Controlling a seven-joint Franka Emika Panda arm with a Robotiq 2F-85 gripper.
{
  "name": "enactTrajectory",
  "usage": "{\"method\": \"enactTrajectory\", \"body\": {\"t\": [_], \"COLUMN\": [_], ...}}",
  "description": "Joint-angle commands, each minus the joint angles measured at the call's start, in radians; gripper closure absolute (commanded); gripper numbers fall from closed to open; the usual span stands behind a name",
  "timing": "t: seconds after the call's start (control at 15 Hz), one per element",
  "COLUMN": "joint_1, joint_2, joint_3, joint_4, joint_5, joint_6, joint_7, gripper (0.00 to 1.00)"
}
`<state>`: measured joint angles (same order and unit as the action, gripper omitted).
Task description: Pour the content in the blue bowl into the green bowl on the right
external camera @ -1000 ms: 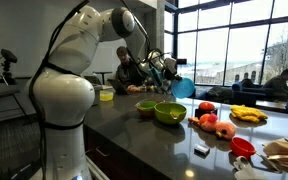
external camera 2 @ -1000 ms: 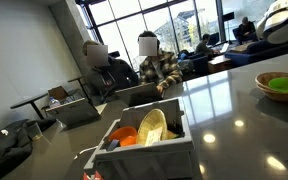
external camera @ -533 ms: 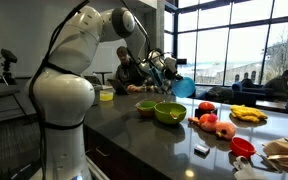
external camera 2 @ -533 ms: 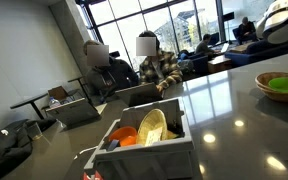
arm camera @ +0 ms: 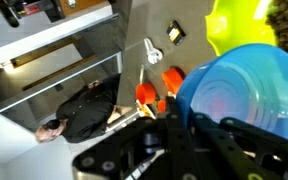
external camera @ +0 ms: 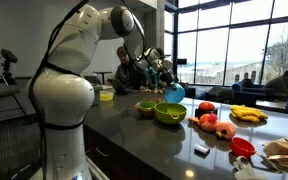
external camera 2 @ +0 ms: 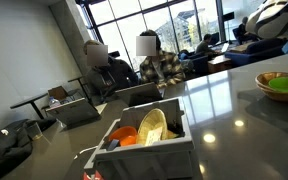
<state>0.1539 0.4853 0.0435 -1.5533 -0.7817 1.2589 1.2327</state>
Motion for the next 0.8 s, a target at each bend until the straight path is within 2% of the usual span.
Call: {"method": "enactTrajectory", "body": {"t": [0.0, 0.53, 0.73], "joint_1": [-0.032, -0.127, -0.162], "joint_2": [-0.084, -0.226, -0.269], "joint_3": [0.011, -0.039, -0.075], "joint_4": [-0.062, -0.235, -0.305], "joint_5": [0.098, 0.361, 0.44], "joint_6": [0.149, 0.549, 0.62], "joint_7": [-0.047, -0.199, -0.278], "gripper": [0.99, 0.99, 0.99]}}
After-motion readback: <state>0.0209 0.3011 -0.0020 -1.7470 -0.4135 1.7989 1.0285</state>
